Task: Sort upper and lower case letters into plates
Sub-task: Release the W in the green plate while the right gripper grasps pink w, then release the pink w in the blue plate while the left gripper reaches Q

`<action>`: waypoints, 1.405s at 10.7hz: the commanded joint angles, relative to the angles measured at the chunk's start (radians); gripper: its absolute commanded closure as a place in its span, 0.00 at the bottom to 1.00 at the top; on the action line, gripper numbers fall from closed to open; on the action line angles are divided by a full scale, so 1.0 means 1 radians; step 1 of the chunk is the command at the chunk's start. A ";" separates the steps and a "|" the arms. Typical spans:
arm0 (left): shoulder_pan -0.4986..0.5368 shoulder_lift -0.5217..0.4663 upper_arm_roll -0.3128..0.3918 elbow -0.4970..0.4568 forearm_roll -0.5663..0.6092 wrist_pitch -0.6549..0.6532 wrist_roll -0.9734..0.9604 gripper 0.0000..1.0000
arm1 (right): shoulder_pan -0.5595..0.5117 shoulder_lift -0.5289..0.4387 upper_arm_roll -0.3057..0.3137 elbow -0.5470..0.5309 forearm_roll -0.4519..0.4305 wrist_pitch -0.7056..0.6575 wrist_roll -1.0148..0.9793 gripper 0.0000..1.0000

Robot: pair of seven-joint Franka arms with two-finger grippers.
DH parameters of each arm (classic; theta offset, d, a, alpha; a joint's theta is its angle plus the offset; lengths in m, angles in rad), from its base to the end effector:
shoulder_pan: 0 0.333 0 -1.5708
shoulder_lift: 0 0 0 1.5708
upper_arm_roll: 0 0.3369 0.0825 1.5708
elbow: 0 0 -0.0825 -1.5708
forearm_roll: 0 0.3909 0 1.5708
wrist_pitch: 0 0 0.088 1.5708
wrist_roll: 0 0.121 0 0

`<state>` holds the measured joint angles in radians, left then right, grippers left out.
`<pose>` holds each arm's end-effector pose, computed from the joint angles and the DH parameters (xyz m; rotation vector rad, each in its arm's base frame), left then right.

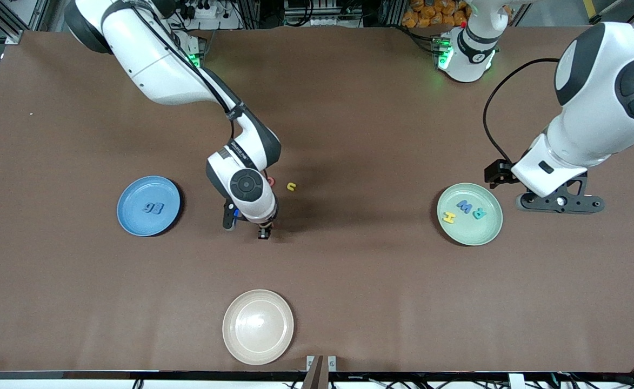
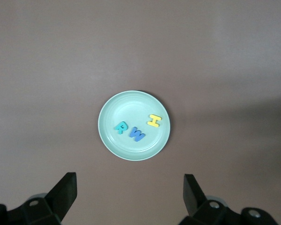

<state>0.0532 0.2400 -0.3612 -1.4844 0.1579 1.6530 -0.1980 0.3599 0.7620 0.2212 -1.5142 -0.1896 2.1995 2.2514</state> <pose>0.6178 -0.1527 0.5441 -3.0513 0.1837 0.0549 0.6229 0.3690 0.2114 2.1409 -2.2251 -0.0188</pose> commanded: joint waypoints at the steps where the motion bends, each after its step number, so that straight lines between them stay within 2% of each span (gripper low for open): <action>1: -0.006 -0.007 -0.037 -0.013 -0.018 0.008 -0.008 0.00 | -0.131 -0.096 0.081 -0.052 -0.008 -0.105 -0.120 1.00; 3: -0.033 -0.001 -0.080 -0.013 -0.017 0.043 -0.008 0.00 | -0.205 -0.195 0.089 -0.172 0.030 -0.113 -0.270 1.00; 5: -0.117 0.031 -0.085 -0.014 -0.017 0.094 -0.008 0.00 | -0.287 -0.317 0.083 -0.314 0.112 -0.112 -0.502 1.00; 6: -0.165 0.047 -0.084 -0.014 -0.011 0.118 -0.009 0.00 | -0.317 -0.366 0.069 -0.372 0.125 -0.112 -0.600 1.00; 8: -0.266 0.094 -0.084 -0.011 -0.014 0.171 -0.091 0.00 | -0.338 -0.430 -0.009 -0.455 0.192 -0.115 -0.799 1.00; 10: -0.370 0.154 -0.076 -0.007 -0.008 0.269 -0.261 0.00 | -0.358 -0.458 -0.089 -0.497 0.232 -0.118 -0.967 1.00; 11: -0.409 0.179 -0.073 -0.007 0.002 0.322 -0.343 0.00 | -0.372 -0.460 -0.103 -0.507 0.245 -0.113 -1.031 1.00; 13: -0.472 0.235 -0.073 0.009 0.006 0.411 -0.473 0.00 | -0.380 -0.445 -0.173 -0.509 0.246 -0.095 -1.174 1.00; 15: -0.553 0.313 -0.062 0.070 0.006 0.456 -0.634 0.00 | -0.383 -0.428 -0.198 -0.511 0.246 -0.055 -1.248 1.00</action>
<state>-0.4422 0.4933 -0.4437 -1.4870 0.1563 2.0918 -0.7348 -0.0159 0.3422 0.0268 -2.0041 0.0347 2.1213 1.0553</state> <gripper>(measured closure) 0.000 0.727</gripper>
